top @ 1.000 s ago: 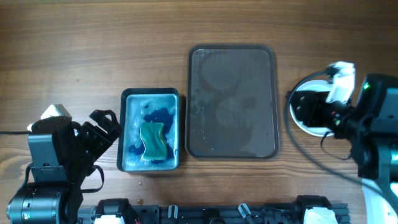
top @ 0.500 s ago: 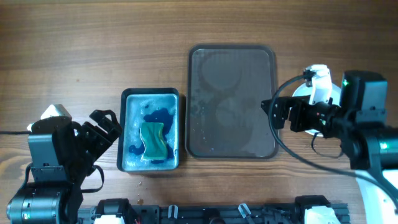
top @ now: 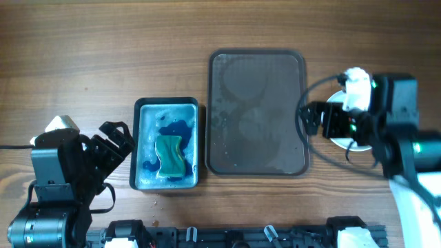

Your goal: Clean dirty plates on tray and stack at the side

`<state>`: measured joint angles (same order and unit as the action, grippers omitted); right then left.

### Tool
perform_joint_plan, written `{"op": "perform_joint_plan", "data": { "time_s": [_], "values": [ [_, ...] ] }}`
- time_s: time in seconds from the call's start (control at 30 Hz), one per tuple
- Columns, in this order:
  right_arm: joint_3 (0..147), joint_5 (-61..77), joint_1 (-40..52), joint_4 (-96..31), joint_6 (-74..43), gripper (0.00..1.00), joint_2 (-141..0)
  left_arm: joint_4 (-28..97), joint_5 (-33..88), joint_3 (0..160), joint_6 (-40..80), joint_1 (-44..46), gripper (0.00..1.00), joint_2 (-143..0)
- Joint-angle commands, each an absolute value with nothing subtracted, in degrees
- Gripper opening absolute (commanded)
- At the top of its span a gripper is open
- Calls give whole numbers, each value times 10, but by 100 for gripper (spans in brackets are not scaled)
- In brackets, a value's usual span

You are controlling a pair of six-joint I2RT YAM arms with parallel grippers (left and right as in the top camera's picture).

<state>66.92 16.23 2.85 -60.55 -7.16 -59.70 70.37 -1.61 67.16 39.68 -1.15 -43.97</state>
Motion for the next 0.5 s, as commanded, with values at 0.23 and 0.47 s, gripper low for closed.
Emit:
{"op": "perform_joint_plan", "data": {
  "time_s": [0.23,0.47],
  "values": [
    [459,75,30,-393,-58,100,-266,702,-9,679,390,-14,100,-439],
    [264,82,30,-295,-62,100,-83,702,-9,679,390,-14,100,-439]
  ]
}}
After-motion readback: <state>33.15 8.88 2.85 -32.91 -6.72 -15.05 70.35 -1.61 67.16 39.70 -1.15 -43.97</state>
